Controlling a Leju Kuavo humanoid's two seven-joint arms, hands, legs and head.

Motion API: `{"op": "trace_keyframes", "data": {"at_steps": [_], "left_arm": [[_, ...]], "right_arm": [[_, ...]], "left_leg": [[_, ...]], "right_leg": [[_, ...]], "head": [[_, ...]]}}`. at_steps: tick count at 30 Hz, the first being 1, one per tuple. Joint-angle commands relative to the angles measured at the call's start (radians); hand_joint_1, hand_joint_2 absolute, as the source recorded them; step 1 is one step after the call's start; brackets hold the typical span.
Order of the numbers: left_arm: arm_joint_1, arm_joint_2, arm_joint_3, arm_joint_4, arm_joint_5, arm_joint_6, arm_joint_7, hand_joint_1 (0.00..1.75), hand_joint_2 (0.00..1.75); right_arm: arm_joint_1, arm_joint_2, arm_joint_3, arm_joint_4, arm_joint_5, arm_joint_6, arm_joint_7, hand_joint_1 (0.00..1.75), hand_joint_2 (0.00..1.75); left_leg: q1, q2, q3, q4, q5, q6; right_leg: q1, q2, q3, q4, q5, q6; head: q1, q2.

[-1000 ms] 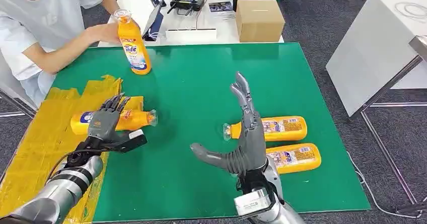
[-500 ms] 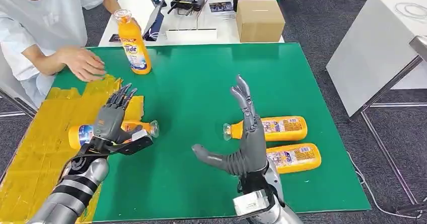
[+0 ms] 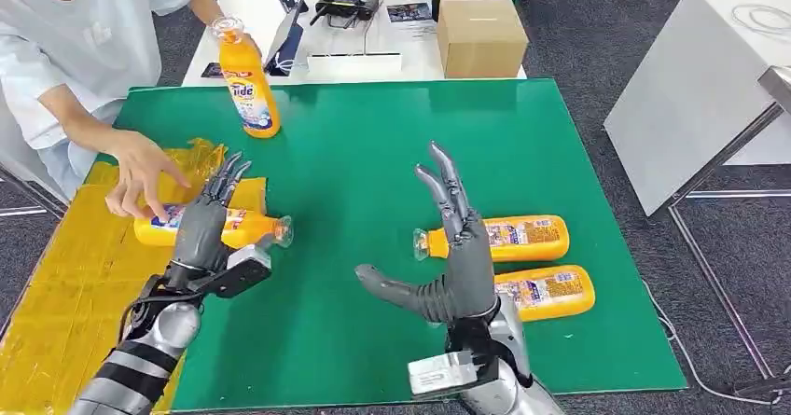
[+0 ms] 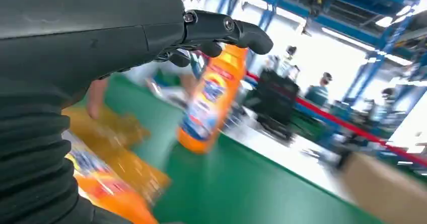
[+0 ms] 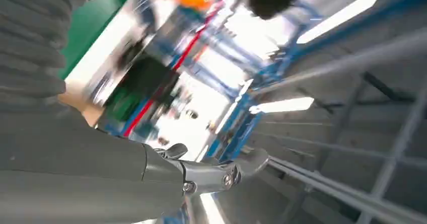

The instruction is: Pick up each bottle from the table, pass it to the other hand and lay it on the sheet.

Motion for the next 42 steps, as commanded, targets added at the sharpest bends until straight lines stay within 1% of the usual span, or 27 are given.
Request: {"op": "trace_keyframes", "data": {"at_steps": [1,2,3,5,6,9,10,12,13,14,15,16,17,18,19,20,25,27,28,29,30,31,33,35,37,40,42], "left_arm": [[0.206,-0.09,0.083,-0.365,0.359,-0.245,0.0,0.0,1.75],[0.227,-0.099,0.096,-0.376,0.426,-0.299,-0.001,0.0,1.75],[0.241,-0.106,0.105,-0.38,0.463,-0.328,0.002,0.0,1.75],[0.266,-0.114,0.117,-0.383,0.529,-0.381,0.004,0.0,1.75],[0.273,-0.115,0.119,-0.382,0.532,-0.385,0.002,0.0,1.75],[0.287,-0.126,0.121,-0.388,0.573,-0.419,-0.01,0.0,1.75],[0.29,-0.129,0.12,-0.39,0.587,-0.43,-0.01,0.0,1.75],[0.294,-0.133,0.118,-0.392,0.609,-0.445,-0.007,0.0,1.75],[0.296,-0.136,0.118,-0.391,0.615,-0.447,-0.005,0.0,1.75],[0.3,-0.138,0.118,-0.391,0.636,-0.459,0.0,0.0,1.75],[0.305,-0.138,0.117,-0.391,0.639,-0.462,-0.001,0.0,1.75],[0.306,-0.138,0.117,-0.39,0.639,-0.463,-0.001,0.0,1.75],[0.306,-0.138,0.117,-0.385,0.642,-0.466,-0.001,0.0,1.75],[0.305,-0.138,0.116,-0.381,0.642,-0.467,-0.001,0.0,1.75],[0.303,-0.139,0.116,-0.376,0.643,-0.469,-0.001,0.0,1.75],[0.298,-0.139,0.112,-0.366,0.649,-0.473,-0.003,0.0,1.75],[0.291,-0.14,0.109,-0.355,0.651,-0.474,-0.003,0.0,1.75],[0.29,-0.14,0.109,-0.356,0.651,-0.475,-0.003,0.0,1.75],[0.29,-0.14,0.109,-0.356,0.651,-0.475,-0.003,0.0,1.75],[0.29,-0.14,0.109,-0.356,0.651,-0.475,-0.003,0.0,1.75],[0.29,-0.14,0.108,-0.356,0.651,-0.475,-0.003,0.0,1.75],[0.286,-0.142,0.105,-0.35,0.654,-0.477,-0.003,0.0,1.75],[0.279,-0.143,0.101,-0.341,0.659,-0.479,-0.003,0.0,1.75],[0.274,-0.144,0.097,-0.336,0.66,-0.48,-0.003,0.0,1.75],[0.269,-0.145,0.092,-0.329,0.665,-0.482,0.0,0.0,1.75],[0.264,-0.145,0.086,-0.32,0.667,-0.483,0.002,0.0,1.75],[0.261,-0.145,0.084,-0.316,0.667,-0.484,0.002,0.0,1.75]], "right_arm": [[-0.062,-0.176,-0.124,0.105,0.302,0.132,0.232,0.0,1.75],[-0.065,-0.204,-0.14,0.119,0.324,0.172,0.257,0.0,1.75],[-0.064,-0.218,-0.156,0.13,0.323,0.188,0.262,0.0,1.75],[-0.063,-0.257,-0.189,0.158,0.333,0.222,0.284,0.0,1.75],[-0.062,-0.271,-0.201,0.169,0.329,0.228,0.281,0.0,1.75],[-0.067,-0.321,-0.235,0.216,0.326,0.27,0.278,0.0,1.75],[-0.07,-0.336,-0.241,0.231,0.327,0.283,0.278,0.0,1.75],[-0.077,-0.365,-0.253,0.27,0.34,0.305,0.279,0.0,1.75],[-0.079,-0.374,-0.253,0.28,0.35,0.31,0.282,0.0,1.75],[-0.082,-0.386,-0.255,0.299,0.362,0.319,0.288,0.0,1.75],[-0.082,-0.396,-0.258,0.313,0.365,0.324,0.287,0.0,1.75],[-0.085,-0.404,-0.26,0.325,0.366,0.333,0.286,0.0,1.75],[-0.092,-0.424,-0.252,0.342,0.362,0.362,0.283,0.0,1.75],[-0.099,-0.436,-0.25,0.357,0.352,0.385,0.28,0.0,1.75],[-0.107,-0.449,-0.247,0.37,0.342,0.405,0.274,0.0,1.75],[-0.123,-0.47,-0.24,0.397,0.324,0.437,0.261,0.0,1.75],[-0.139,-0.477,-0.24,0.425,0.315,0.445,0.254,0.0,1.75],[-0.138,-0.473,-0.237,0.425,0.316,0.445,0.256,0.0,1.75],[-0.138,-0.473,-0.237,0.425,0.316,0.445,0.256,0.0,1.75],[-0.138,-0.473,-0.237,0.425,0.316,0.445,0.256,0.0,1.75],[-0.14,-0.472,-0.236,0.426,0.316,0.446,0.257,0.0,1.75],[-0.152,-0.471,-0.23,0.451,0.316,0.449,0.257,0.0,1.75],[-0.171,-0.466,-0.225,0.495,0.315,0.453,0.259,0.0,1.75],[-0.183,-0.458,-0.223,0.527,0.316,0.453,0.26,0.0,1.75],[-0.21,-0.443,-0.204,0.579,0.346,0.441,0.268,0.0,1.75],[-0.232,-0.421,-0.191,0.618,0.352,0.439,0.266,0.0,1.75],[-0.238,-0.416,-0.188,0.627,0.354,0.437,0.267,0.0,1.75]], "left_leg": [[0.001,0.002,0.004,0.001,-0.003,0.001],[0.002,0.001,0.006,0.001,-0.004,0.001],[0.0,0.001,0.003,0.0,-0.001,0.001],[0.0,0.001,0.006,0.0,-0.003,0.001],[-0.001,0.0,0.003,0.0,-0.002,0.001],[-0.001,0.0,0.005,-0.001,-0.003,0.001],[-0.001,-0.001,0.002,0.0,-0.001,0.001],[0.0,-0.001,0.005,0.0,-0.003,0.001],[-0.001,-0.001,0.003,0.0,-0.002,0.001],[0.0,0.0,0.008,0.0,-0.004,0.0],[-0.001,0.0,0.003,0.0,-0.002,0.001],[-0.001,0.0,0.004,0.0,-0.002,0.001],[0.0,0.0,0.006,0.0,-0.003,0.001],[-0.001,0.0,0.003,0.0,-0.002,0.001],[-0.001,0.0,0.005,0.0,-0.003,0.001],[-0.002,0.0,0.003,0.0,-0.002,0.001],[-0.001,0.0,0.004,0.0,-0.002,0.001],[-0.001,0.001,0.002,0.0,-0.001,0.0],[0.0,0.002,0.007,0.0,-0.004,0.0],[-0.001,0.0,0.003,0.0,-0.002,0.0],[-0.001,0.0,0.005,0.0,-0.002,0.0],[-0.001,0.0,0.003,0.0,-0.002,0.0],[0.0,0.001,0.006,0.0,-0.003,0.0],[-0.002,0.001,0.003,0.0,-0.001,0.001],[-0.001,0.001,0.004,0.0,-0.002,0.0],[0.0,0.002,0.005,-0.001,-0.002,0.0],[-0.001,0.001,0.003,-0.001,-0.001,0.0]], "right_leg": [[0.001,0.002,0.005,-0.002,-0.001,0.0],[0.002,0.002,0.007,-0.004,-0.001,0.0],[0.0,0.001,0.004,-0.003,0.0,0.0],[0.0,0.001,0.008,-0.004,-0.001,0.0],[-0.001,0.001,0.004,-0.003,0.0,0.0],[0.0,0.0,0.007,-0.004,-0.001,0.0],[-0.001,0.0,0.003,-0.002,0.0,0.0],[0.0,0.0,0.007,-0.003,-0.001,-0.001],[-0.001,0.0,0.005,-0.003,-0.001,0.0],[0.001,0.0,0.01,-0.004,-0.002,-0.001],[-0.001,0.0,0.004,-0.002,0.0,0.0],[0.0,0.0,0.006,-0.003,-0.001,0.0],[0.0,0.0,0.008,-0.004,-0.001,-0.001],[-0.001,0.0,0.005,-0.002,-0.001,0.0],[0.0,0.001,0.006,-0.003,-0.001,0.0],[-0.001,0.001,0.004,-0.002,-0.001,0.0],[-0.001,0.0,0.006,-0.003,-0.001,-0.001],[-0.001,0.001,0.003,-0.002,0.0,0.0],[0.0,0.002,0.008,-0.003,-0.001,-0.001],[-0.001,0.001,0.004,-0.002,0.0,0.0],[0.0,0.001,0.006,-0.003,-0.001,-0.001],[-0.001,0.0,0.004,-0.002,0.0,0.0],[0.0,0.001,0.007,-0.003,-0.001,-0.001],[-0.001,0.001,0.003,-0.002,0.0,0.0],[0.0,0.001,0.005,-0.003,0.0,0.0],[0.0,0.002,0.006,-0.004,0.0,-0.001],[-0.001,0.001,0.003,-0.002,0.0,0.0]], "head": [[0.0,0.0],[0.0,0.0],[0.0,0.0],[0.0,0.0],[0.0,0.0],[0.0,0.0],[0.0,0.0],[0.0,0.0],[0.0,0.0],[0.0,0.0],[0.0,0.0],[0.0,0.0],[0.0,0.0],[0.0,0.0],[0.0,0.0],[0.0,0.0],[0.0,0.0],[0.0,0.0],[0.0,0.0],[0.0,0.0],[0.0,0.0],[0.0,0.0],[0.0,0.0],[-0.001,0.0],[0.0,0.0],[0.0,0.0],[0.0,0.0]]}}
